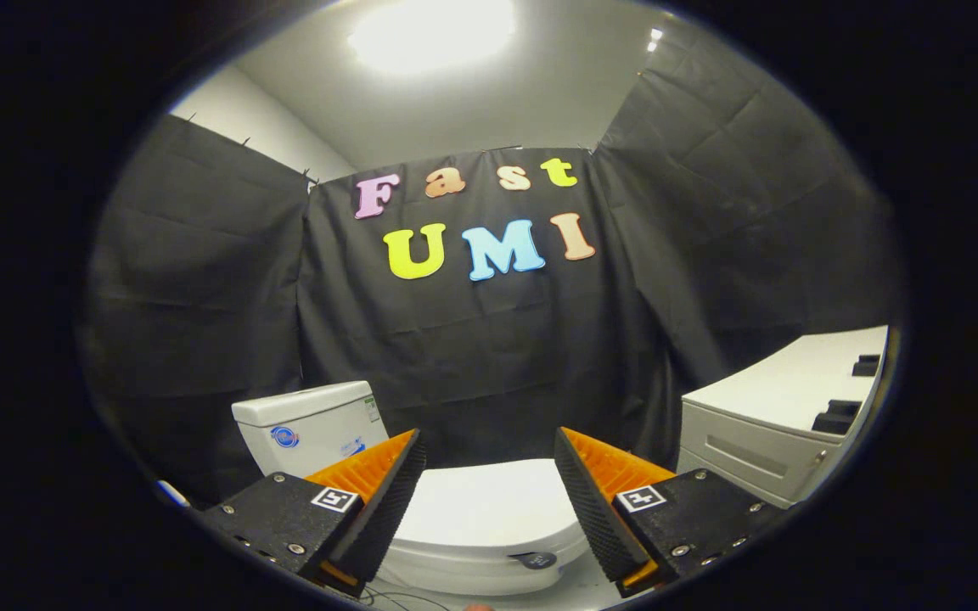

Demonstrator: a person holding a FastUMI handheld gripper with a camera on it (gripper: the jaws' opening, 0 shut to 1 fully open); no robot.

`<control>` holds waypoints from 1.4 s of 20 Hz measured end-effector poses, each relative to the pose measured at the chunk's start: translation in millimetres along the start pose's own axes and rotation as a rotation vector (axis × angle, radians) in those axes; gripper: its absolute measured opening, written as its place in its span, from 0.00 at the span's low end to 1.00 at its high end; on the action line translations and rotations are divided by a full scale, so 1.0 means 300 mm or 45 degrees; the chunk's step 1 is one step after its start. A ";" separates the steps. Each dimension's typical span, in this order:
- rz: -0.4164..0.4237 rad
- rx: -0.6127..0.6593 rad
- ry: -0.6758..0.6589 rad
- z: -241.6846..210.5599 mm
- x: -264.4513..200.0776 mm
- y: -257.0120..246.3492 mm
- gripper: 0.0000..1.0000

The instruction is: Open the toilet lid.

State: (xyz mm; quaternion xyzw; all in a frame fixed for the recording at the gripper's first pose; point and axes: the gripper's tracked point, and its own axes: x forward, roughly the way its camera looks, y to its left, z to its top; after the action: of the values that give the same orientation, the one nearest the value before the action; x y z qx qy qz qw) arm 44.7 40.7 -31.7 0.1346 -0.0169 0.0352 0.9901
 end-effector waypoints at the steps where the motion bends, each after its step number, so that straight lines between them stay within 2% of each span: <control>1: 0.011 0.057 0.004 -0.020 0.024 0.007 0.95; 6: -0.027 0.252 0.087 -0.161 0.132 -0.023 0.96; 12: -0.178 0.611 0.151 -0.324 0.169 -0.114 0.96; 18: -0.311 0.776 0.192 -0.456 0.158 -0.195 0.95; 23: -0.375 0.945 0.257 -0.576 0.179 -0.221 0.95; 28: -0.498 1.042 0.290 -0.663 0.137 -0.276 0.95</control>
State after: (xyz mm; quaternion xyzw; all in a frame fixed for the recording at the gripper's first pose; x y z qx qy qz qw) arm 96.7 17.1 -243.5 0.5099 0.1330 -0.1337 0.8393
